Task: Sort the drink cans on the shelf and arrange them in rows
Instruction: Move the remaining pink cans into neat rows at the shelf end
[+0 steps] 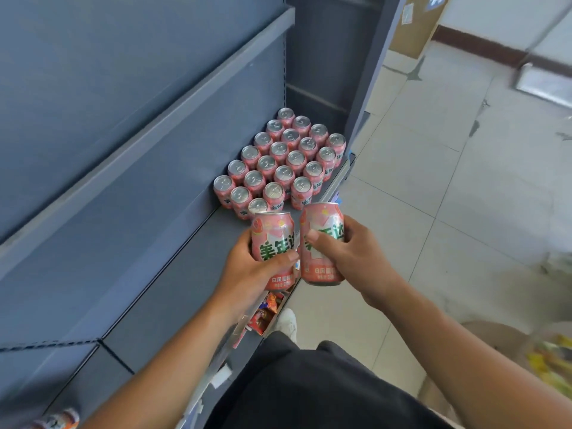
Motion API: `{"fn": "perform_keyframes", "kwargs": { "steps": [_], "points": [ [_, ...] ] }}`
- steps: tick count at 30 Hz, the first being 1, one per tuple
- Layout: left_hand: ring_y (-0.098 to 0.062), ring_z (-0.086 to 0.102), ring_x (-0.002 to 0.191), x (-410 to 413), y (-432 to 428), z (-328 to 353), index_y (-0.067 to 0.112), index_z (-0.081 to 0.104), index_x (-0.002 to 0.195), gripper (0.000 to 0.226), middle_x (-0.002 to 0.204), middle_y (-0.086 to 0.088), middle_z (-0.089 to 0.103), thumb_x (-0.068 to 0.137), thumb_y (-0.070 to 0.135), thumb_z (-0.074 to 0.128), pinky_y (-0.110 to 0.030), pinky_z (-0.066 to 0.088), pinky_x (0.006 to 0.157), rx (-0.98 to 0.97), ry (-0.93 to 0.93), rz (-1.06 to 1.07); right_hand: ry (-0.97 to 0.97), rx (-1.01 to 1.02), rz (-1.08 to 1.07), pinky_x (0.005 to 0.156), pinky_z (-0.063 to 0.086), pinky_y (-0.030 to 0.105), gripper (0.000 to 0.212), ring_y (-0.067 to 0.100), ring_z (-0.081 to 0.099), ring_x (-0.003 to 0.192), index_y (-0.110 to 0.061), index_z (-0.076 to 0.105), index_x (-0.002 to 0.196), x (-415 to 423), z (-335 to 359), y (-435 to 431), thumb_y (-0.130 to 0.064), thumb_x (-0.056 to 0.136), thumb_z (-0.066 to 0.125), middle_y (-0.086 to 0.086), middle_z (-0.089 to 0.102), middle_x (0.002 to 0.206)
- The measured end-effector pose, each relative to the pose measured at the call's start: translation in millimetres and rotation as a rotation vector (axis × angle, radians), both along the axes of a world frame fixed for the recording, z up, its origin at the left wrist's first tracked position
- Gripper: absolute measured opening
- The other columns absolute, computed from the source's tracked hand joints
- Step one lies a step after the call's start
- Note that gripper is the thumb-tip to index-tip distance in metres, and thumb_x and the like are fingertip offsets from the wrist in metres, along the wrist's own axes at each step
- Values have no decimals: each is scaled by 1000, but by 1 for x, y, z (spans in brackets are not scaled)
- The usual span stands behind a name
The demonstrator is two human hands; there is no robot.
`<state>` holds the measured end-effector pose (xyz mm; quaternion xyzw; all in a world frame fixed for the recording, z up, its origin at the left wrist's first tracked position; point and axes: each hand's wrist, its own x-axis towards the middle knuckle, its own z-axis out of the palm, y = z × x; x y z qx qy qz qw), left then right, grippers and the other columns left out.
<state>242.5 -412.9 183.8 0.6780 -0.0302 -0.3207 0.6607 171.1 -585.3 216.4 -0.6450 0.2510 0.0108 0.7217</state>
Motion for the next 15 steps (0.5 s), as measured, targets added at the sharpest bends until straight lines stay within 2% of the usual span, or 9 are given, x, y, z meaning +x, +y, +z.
{"fn": "perform_keyframes", "kwargs": {
  "steps": [4, 6, 8, 11, 15],
  "points": [
    [-19, 73, 94, 34, -14, -7, 20, 58, 122, 69, 104, -2, 75, 61, 30, 89, -27, 58, 73, 0, 42, -2, 35, -49, -1, 65, 59, 27, 36, 18, 75, 84, -16, 60, 116, 40, -8, -19, -32, 86, 73, 1, 76, 98],
    [-16, 73, 94, 44, -17, -11, 22, 59, 121, 67, 103, 0, 75, 63, 26, 93, -24, 57, 72, 2, 61, 9, 52, -62, 14, 64, 59, 24, 35, 15, 75, 84, -19, 59, 115, 57, -14, -26, -37, 86, 72, -4, 76, 96],
    [-14, 73, 93, 52, -20, -15, 25, 60, 119, 59, 102, 2, 75, 66, 22, 87, -22, 56, 71, -3, 81, 33, 65, -69, 49, 63, 57, 21, 33, 12, 75, 84, -24, 59, 111, 73, -21, -34, -38, 85, 72, -10, 75, 93],
    [-12, 73, 92, 62, -27, -25, 29, 61, 115, 53, 100, 4, 76, 71, 16, 87, -22, 56, 72, 2, 140, 97, 111, 8, 119, 63, 57, 21, 32, 14, 75, 83, -20, 60, 110, 96, -32, -47, -31, 84, 74, -8, 76, 90],
    [-19, 72, 99, 71, -40, -42, 27, 61, 118, 49, 107, 0, 74, 76, 16, 85, -32, 59, 79, 62, 194, 235, 186, 127, 298, 69, 59, 29, 41, 24, 75, 91, -10, 59, 119, 127, -48, -67, -20, 83, 76, 6, 76, 103]
  ]
}}
